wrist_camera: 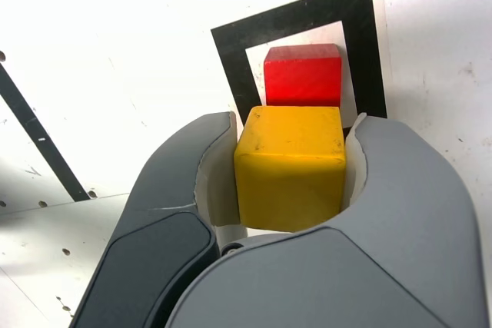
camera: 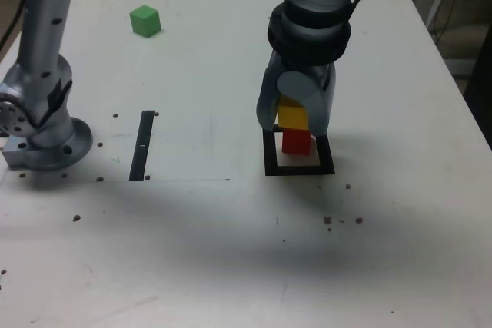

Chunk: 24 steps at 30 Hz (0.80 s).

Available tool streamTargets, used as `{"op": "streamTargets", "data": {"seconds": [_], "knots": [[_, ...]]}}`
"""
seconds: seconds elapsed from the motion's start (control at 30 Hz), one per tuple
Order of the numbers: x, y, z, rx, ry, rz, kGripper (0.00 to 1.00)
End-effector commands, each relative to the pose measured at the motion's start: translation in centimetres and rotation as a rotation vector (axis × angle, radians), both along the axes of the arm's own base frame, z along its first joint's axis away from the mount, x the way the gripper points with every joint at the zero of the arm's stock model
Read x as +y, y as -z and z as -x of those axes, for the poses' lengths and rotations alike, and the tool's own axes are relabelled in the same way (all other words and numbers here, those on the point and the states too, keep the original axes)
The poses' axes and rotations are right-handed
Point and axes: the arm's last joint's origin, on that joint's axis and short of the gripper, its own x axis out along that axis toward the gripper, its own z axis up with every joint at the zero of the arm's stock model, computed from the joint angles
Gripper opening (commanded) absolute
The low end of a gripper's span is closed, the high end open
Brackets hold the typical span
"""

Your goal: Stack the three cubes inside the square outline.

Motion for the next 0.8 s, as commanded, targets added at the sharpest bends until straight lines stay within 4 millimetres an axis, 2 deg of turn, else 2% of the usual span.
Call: {"op": "streamTargets", "data": {"seconds": [0.0, 0.43, 0.77], "knots": [[0.2, -0.1, 0.0, -0.009, 0.001, -0.003, 0.28], [1.5, 0.5, -0.3, 0.017, -0.004, 0.005, 0.36], [1.5, 1.0, -0.7, 0.021, 0.002, 0.015, 0.46]]}}
